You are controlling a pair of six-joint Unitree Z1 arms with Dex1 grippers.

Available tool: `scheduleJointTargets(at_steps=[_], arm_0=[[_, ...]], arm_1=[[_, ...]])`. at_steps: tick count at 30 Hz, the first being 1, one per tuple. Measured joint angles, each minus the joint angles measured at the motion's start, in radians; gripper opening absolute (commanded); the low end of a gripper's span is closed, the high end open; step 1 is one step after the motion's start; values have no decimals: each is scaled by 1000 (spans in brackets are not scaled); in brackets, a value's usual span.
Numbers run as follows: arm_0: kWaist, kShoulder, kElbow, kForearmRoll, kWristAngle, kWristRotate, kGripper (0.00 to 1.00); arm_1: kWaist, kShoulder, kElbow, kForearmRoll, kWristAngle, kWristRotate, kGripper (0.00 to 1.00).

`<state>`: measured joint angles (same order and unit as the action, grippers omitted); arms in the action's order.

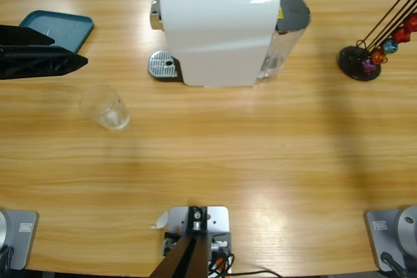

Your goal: Pour coffee

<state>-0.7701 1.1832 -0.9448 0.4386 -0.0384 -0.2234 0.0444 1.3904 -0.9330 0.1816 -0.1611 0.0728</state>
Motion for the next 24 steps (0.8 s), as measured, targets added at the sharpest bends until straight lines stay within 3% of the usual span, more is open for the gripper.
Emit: scheduleJointTargets(at_steps=[24], arm_0=[[0,0,28,-9,0,0,996]], arm_1=[[-12,3,-2,-9,-5,0,632]])
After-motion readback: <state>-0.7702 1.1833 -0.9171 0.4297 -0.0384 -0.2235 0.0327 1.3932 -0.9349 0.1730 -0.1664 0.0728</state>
